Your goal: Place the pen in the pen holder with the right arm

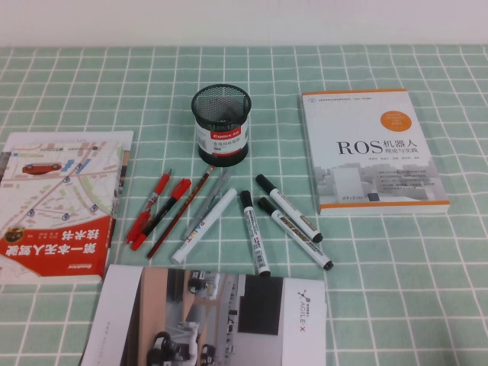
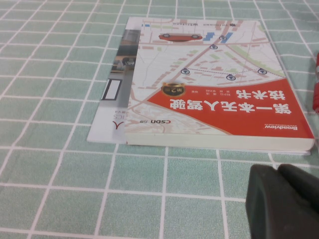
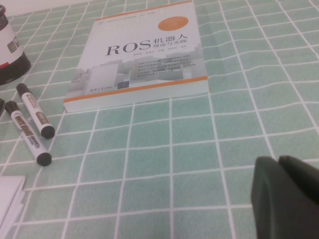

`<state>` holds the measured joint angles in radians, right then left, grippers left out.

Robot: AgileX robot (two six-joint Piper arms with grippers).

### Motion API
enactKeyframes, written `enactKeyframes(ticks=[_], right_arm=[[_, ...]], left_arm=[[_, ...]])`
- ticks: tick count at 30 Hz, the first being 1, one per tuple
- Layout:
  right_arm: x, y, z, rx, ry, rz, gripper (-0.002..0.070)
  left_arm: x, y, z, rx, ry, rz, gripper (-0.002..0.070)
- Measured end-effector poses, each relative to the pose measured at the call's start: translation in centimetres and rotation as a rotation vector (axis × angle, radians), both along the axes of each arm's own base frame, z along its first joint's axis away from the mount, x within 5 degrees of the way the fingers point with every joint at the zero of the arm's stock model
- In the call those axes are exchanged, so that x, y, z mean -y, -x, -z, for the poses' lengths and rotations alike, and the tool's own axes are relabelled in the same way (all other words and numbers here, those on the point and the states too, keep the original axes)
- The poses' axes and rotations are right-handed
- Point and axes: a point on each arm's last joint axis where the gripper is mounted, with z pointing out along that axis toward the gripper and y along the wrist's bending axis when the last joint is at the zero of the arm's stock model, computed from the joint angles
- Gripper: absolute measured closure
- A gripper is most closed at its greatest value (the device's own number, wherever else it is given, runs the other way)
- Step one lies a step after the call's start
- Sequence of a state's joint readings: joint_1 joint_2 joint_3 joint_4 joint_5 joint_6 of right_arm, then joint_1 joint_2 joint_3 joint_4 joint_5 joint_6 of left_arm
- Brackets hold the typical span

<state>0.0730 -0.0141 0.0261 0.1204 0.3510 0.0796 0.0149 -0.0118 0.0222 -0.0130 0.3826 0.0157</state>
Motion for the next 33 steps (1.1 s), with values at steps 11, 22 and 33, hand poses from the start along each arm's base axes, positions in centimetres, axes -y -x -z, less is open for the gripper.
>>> enactKeyframes(ticks=[11,22,33], right_arm=[[0.0,0.0,0.0,0.0,0.0,0.0,0.0695],[0.0,0.0,0.0,0.002,0.0,0.0,0.0695],[0.3,-0.4,-3.0,0.336,-0.043,0.043,0.0695]], left_arm=[[0.0,0.0,0.0,0.0,0.0,0.0,0.0679],[0.0,0.0,0.0,0.0,0.0,0.0,0.0679],[0.0,0.0,0.0,0.0,0.0,0.0,0.0679]])
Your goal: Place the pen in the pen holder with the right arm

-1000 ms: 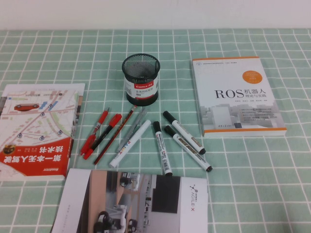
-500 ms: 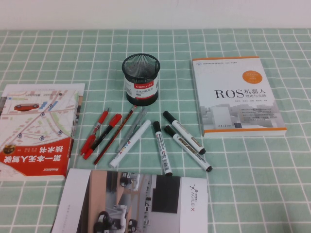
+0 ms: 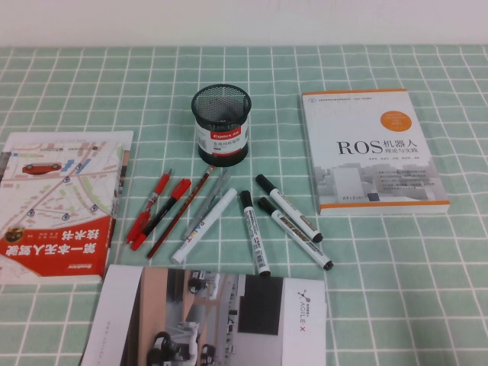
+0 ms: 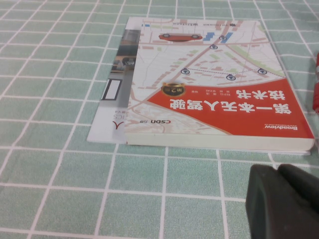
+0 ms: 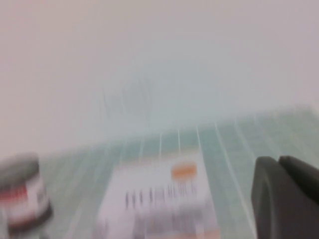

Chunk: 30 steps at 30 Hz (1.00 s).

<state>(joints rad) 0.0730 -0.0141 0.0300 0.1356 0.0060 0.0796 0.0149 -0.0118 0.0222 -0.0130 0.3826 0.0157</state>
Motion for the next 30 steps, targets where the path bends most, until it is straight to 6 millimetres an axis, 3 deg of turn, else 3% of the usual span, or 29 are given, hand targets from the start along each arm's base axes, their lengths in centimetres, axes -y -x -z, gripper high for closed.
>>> enactKeyframes(ticks=[7,10,14,18,21,27,30], right_arm=[[0.5,0.8,-3.2,0.368,-0.037,0.051,0.0695],[0.7,1.1,-3.9,0.444,-0.049,0.063,0.0695],[0.6,1.4,-5.6,0.419,-0.033,0.054,0.0695],[0.5,1.9,-9.2,0.431,0.053,0.066,0.0695],[0.3,0.9,-11.2,0.349,0.063,0.053,0.0695],[-0.2,-2.4,-12.1,0.072,0.063,0.003,0.0695],[-0.3,-3.0,-11.9,0.023,0.018,-0.011,0.0695]], left_arm=[[0.0,0.0,0.0,0.0,0.0,0.0,0.0679],[0.0,0.0,0.0,0.0,0.0,0.0,0.0679],[0.0,0.0,0.0,0.0,0.0,0.0,0.0679],[0.0,0.0,0.0,0.0,0.0,0.0,0.0679],[0.0,0.0,0.0,0.0,0.0,0.0,0.0679],[0.0,0.0,0.0,0.0,0.0,0.0,0.0679],[0.0,0.0,0.0,0.0,0.0,0.0,0.0679]])
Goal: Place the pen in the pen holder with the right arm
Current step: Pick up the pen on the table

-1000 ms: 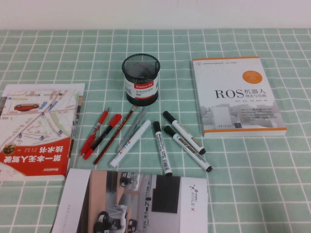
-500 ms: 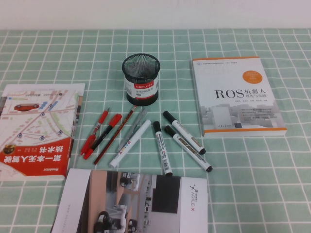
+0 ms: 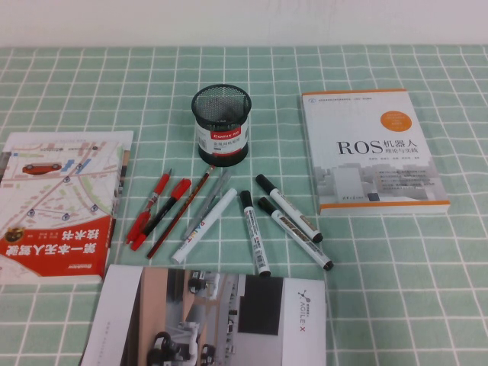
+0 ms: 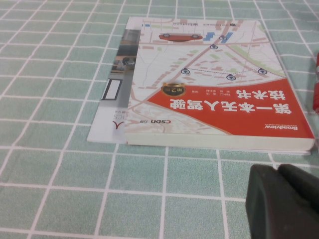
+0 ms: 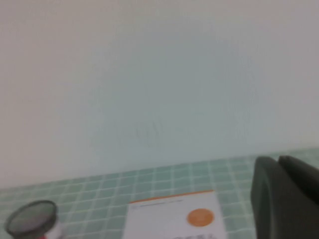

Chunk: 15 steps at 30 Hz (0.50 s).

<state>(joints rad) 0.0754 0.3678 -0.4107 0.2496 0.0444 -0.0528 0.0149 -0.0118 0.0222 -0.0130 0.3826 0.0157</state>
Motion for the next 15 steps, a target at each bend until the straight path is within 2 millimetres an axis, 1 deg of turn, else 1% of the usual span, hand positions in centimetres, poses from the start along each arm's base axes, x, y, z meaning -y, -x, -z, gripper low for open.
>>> enactKeyframes(ticks=[3,5,8,11,13,15], right_arm=[[-0.1,-0.5,0.2,-0.038,-0.114,-0.018,0.0695],[-0.2,-0.8,0.5,-0.076,-0.127,-0.026,0.0695],[-0.4,-1.5,1.2,-0.152,-0.067,-0.031,0.0695],[-0.6,-2.9,2.0,-0.26,0.011,-0.039,0.0695],[-0.9,-4.1,2.0,-0.32,0.048,-0.06,0.0695],[-1.5,-5.3,1.6,-0.358,0.089,-0.095,0.0695]], left_arm=[[0.0,0.0,0.0,0.0,0.0,0.0,0.0679],[0.0,0.0,0.0,0.0,0.0,0.0,0.0679],[0.0,0.0,0.0,0.0,0.0,0.0,0.0679],[0.0,0.0,0.0,0.0,0.0,0.0,0.0679],[0.0,0.0,0.0,0.0,0.0,0.0,0.0679],[0.0,0.0,0.0,0.0,0.0,0.0,0.0679]])
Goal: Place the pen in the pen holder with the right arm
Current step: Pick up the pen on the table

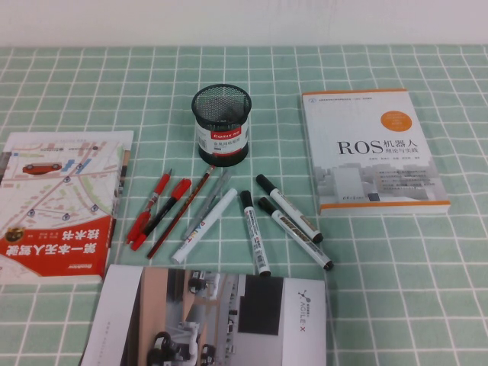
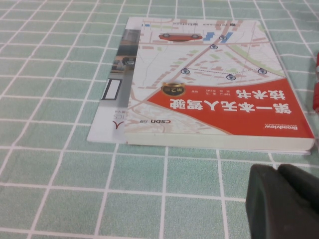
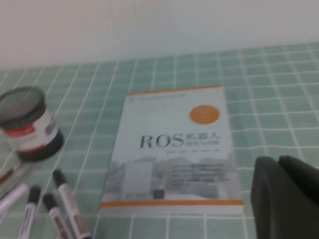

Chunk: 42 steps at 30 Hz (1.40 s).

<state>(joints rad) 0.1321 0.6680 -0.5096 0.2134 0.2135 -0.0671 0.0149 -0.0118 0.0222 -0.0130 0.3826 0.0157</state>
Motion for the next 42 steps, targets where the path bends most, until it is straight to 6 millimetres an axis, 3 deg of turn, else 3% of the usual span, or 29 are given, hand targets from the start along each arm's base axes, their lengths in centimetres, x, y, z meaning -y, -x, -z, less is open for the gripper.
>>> enactKeyframes(ticks=[5,12,16,22,29,33,42], right_arm=[[-3.0,-3.7,-2.6,-0.114,0.12,-0.169,0.0695],[-9.2,-9.3,-4.2,-0.366,0.236,-0.377,0.0695],[-12.4,-12.7,-3.8,-0.52,0.295,-0.477,0.0695],[-16.8,-18.6,-0.6,-0.73,0.313,-0.624,0.0695],[-19.9,-24.0,4.0,-0.85,0.341,-0.675,0.0695],[-20.9,-25.8,5.8,-0.86,0.348,-0.684,0.0676],[-21.4,-27.3,8.9,-0.879,0.422,-0.721,0.05]], left_arm=[[0.0,0.0,0.0,0.0,0.0,0.0,0.0679],[0.0,0.0,0.0,0.0,0.0,0.0,0.0679],[0.0,0.0,0.0,0.0,0.0,0.0,0.0679],[0.0,0.0,0.0,0.0,0.0,0.0,0.0679],[0.0,0.0,0.0,0.0,0.0,0.0,0.0679],[0.0,0.0,0.0,0.0,0.0,0.0,0.0679],[0.0,0.0,0.0,0.0,0.0,0.0,0.0679]])
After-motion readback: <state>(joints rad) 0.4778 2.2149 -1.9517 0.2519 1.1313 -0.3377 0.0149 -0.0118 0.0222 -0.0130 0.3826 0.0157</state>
